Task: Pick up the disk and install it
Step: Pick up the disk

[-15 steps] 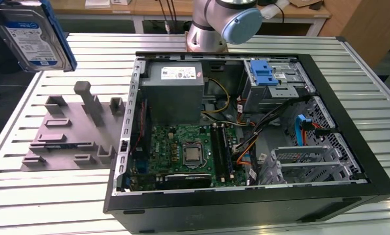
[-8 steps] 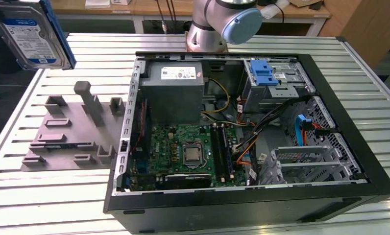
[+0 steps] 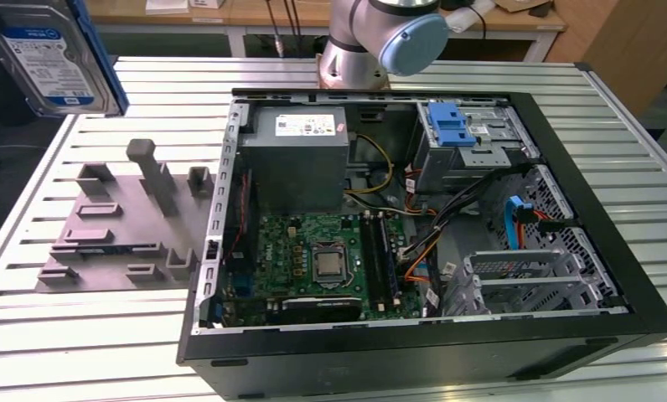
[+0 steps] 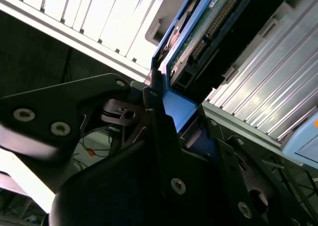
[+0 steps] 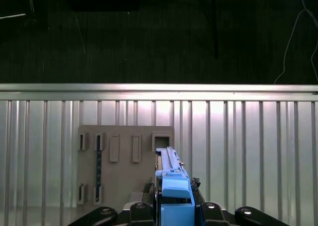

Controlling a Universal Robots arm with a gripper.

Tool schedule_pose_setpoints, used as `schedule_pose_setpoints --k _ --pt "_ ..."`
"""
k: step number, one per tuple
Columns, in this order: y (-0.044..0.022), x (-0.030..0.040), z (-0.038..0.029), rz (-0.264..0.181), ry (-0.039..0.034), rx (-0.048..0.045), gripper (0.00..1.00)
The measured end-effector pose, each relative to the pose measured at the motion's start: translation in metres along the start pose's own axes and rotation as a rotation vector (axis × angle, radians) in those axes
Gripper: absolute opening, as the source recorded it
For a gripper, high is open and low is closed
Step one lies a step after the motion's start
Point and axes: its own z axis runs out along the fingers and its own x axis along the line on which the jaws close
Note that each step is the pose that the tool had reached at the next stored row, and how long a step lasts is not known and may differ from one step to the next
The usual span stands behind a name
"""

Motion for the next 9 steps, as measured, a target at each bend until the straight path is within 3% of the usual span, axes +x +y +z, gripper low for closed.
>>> schedule_pose_setpoints --k 9 --pt "0.0002 -0.0001 -0.0069 0.0 0.0 0.0001 0.36"
